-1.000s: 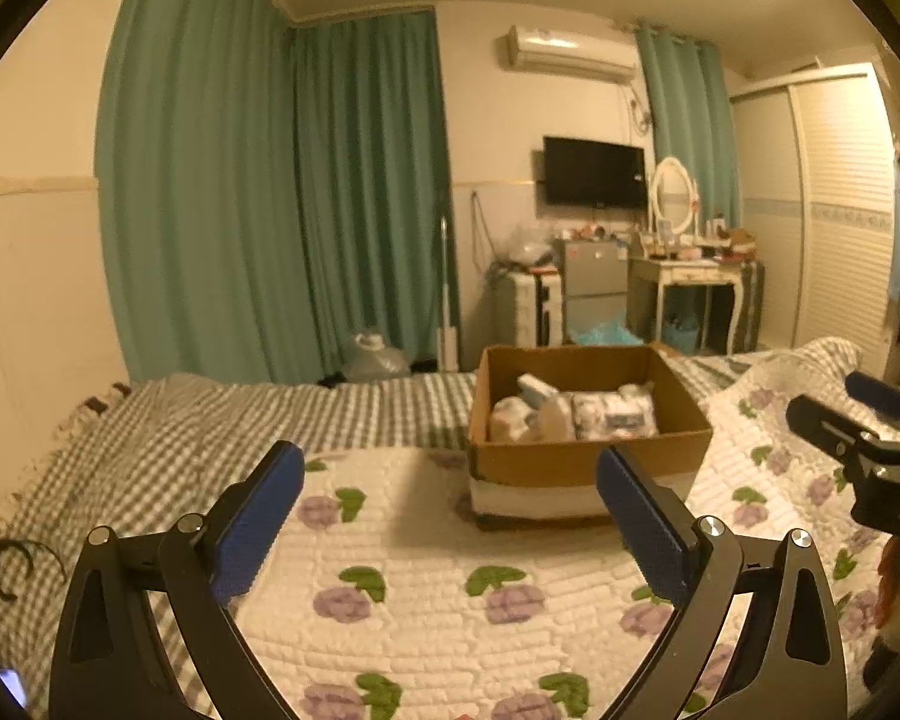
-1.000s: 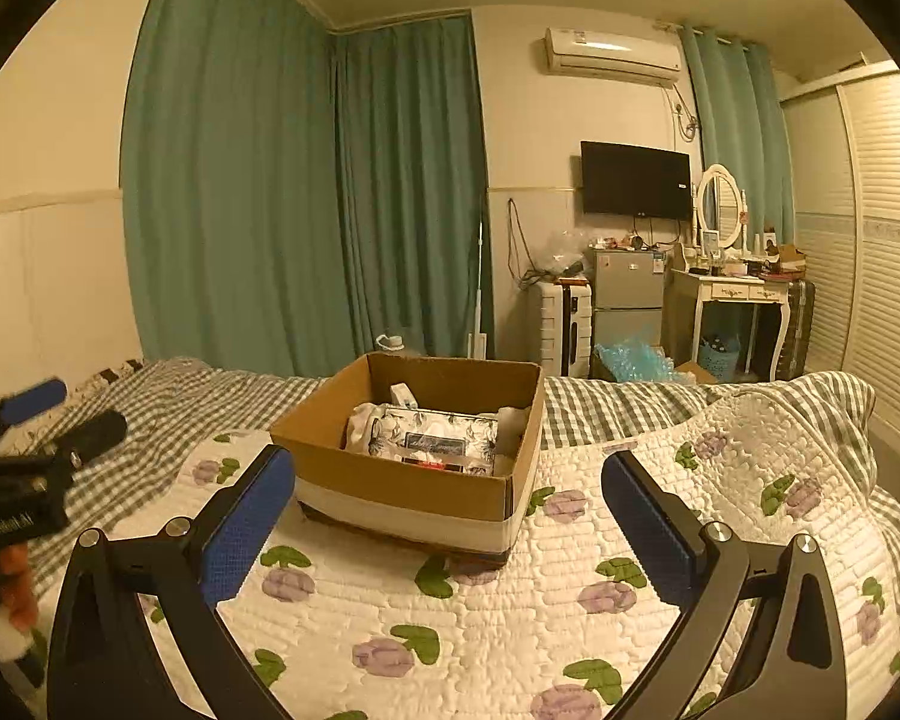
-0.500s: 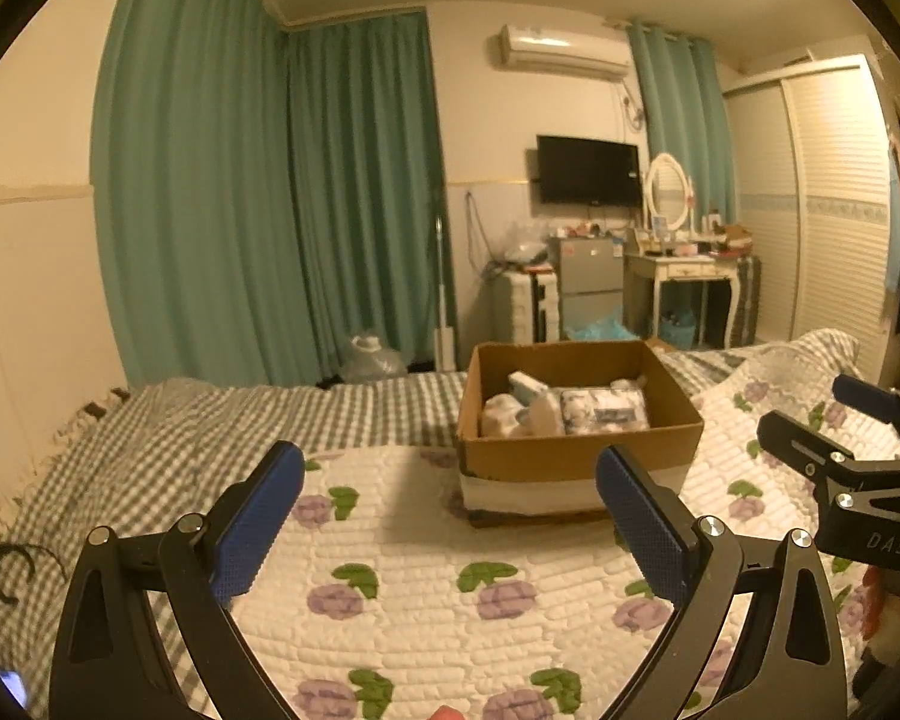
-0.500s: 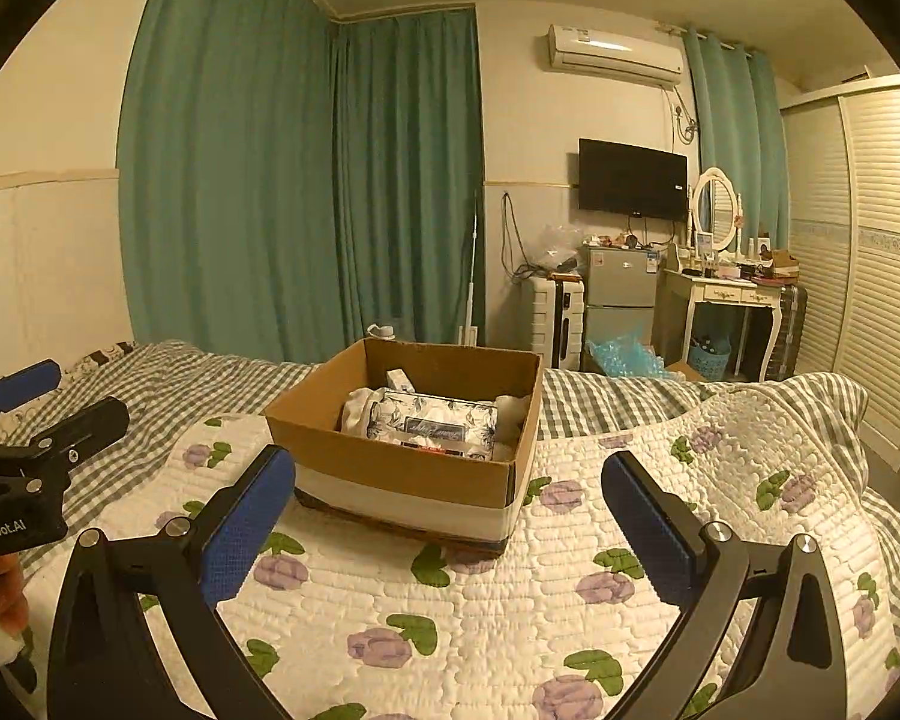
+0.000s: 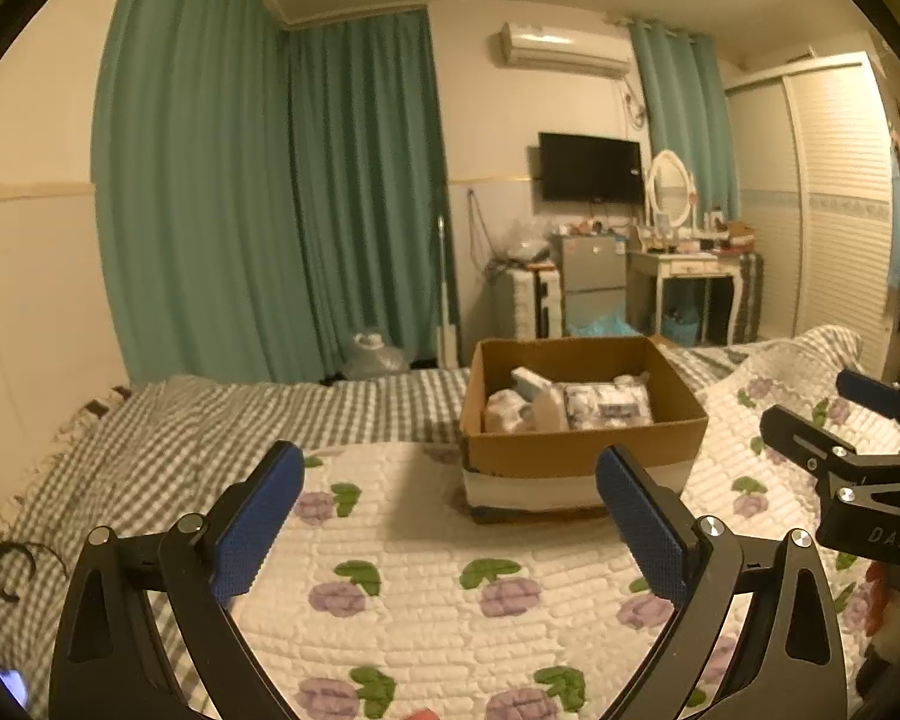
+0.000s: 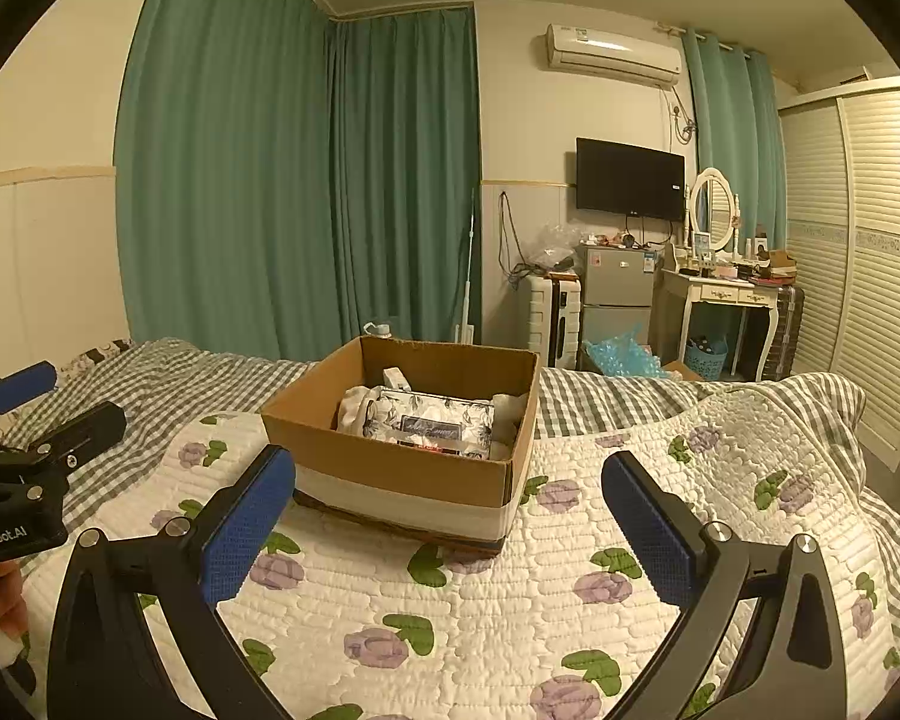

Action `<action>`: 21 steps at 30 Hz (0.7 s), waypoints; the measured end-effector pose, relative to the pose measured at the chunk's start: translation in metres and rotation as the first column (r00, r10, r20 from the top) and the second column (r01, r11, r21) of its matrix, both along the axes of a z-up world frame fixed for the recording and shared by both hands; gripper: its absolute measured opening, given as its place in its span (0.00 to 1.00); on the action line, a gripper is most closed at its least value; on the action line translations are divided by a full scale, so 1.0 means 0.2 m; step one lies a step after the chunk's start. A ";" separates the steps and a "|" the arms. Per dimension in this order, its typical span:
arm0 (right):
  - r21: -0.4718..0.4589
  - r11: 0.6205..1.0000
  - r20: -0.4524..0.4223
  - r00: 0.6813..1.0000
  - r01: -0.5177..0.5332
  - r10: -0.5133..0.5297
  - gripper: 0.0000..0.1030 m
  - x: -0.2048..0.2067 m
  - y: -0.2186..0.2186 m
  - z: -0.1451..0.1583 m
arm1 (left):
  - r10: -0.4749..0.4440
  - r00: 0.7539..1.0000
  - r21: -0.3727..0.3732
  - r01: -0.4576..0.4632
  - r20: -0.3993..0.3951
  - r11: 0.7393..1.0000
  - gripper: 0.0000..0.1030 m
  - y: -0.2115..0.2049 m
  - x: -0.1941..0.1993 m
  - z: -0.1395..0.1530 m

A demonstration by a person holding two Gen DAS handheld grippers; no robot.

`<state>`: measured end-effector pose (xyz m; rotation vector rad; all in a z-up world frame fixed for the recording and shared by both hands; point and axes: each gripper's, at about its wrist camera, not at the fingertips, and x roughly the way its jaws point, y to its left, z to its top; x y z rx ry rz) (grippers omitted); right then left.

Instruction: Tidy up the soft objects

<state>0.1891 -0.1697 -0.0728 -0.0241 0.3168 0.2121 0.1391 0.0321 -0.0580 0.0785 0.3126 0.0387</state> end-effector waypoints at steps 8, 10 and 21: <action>-0.001 1.000 0.001 1.000 0.004 -0.004 1.00 0.01 0.00 0.00 | -0.008 1.000 -0.001 0.008 -0.007 1.000 0.97 0.00 0.00 -0.01; 0.000 1.000 0.000 1.000 0.005 -0.005 1.00 0.01 0.00 0.00 | -0.010 1.000 -0.004 0.010 -0.007 1.000 0.97 0.00 0.00 -0.02; 0.004 1.000 -0.009 1.000 0.010 -0.010 1.00 0.02 0.00 -0.01 | -0.012 1.000 -0.007 0.012 -0.016 1.000 0.97 0.00 0.01 -0.03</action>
